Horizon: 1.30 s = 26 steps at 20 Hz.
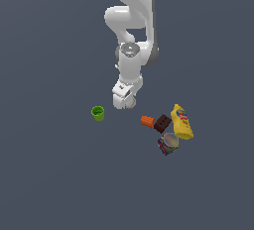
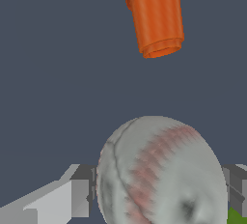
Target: Pick up a designated object from a clutter of objects.
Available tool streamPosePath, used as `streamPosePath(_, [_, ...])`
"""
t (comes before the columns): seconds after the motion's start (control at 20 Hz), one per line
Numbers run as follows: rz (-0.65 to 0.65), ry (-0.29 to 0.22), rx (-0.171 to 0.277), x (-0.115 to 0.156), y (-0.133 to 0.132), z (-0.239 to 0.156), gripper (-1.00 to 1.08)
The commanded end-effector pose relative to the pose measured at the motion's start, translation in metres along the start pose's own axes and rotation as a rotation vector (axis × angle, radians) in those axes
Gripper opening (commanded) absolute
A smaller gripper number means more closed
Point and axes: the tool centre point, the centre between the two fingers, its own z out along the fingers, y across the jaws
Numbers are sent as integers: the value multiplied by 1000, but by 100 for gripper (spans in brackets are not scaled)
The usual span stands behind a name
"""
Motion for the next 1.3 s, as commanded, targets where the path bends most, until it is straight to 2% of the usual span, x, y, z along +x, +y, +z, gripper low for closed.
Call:
streamPosePath(0.0, [0, 1, -2, 10, 5, -16, -100])
streamPosePath(1.25, [0, 1, -1, 140, 61, -202, -100])
